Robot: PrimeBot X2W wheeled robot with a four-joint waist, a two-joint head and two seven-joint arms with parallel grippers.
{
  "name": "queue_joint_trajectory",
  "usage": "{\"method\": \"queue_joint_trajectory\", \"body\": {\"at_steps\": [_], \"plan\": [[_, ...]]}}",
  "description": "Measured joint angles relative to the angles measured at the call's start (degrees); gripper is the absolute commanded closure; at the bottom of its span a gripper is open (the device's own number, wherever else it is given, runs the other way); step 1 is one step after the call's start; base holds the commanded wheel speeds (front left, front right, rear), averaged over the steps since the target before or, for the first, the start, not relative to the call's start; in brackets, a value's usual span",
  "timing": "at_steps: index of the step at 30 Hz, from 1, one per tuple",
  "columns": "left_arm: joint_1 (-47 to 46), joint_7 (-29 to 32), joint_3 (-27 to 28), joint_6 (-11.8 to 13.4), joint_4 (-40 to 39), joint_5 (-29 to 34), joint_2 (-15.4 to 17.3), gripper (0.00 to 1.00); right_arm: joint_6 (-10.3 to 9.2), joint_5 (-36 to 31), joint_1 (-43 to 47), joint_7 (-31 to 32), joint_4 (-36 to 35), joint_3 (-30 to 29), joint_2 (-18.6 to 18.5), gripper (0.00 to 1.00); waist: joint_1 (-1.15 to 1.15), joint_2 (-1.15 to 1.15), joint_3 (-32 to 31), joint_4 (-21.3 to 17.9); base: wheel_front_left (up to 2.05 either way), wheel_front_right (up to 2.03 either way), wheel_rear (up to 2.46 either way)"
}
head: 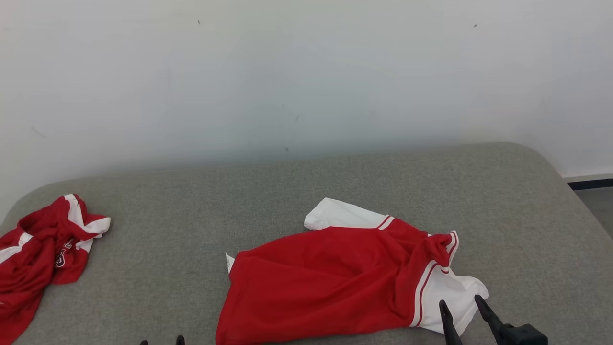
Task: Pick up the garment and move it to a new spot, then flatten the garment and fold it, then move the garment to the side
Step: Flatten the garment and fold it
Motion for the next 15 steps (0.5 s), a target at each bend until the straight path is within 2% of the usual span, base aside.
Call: {"method": "queue_joint_trajectory", "body": {"at_steps": [9, 15], "plan": [[-2.7, 2.8, -5.7, -1.1, 5.9, -0.5, 0.0, 0.00, 0.00, -2.0, -6.0, 8.0, 5.6, -2.5, -1.1, 0.00, 0.00, 0.00, 2.3, -0.7, 0.00, 0.00, 0.00], [-8.7, 4.5, -8.1, -1.4, 13.2, -1.1, -0.1, 0.00, -0.01, -1.8, -13.7, 13.2, 13.8, -1.1, -5.8, 0.00, 0.01, 0.01, 5.1, -1.2, 0.00, 0.00, 0.00]]}}
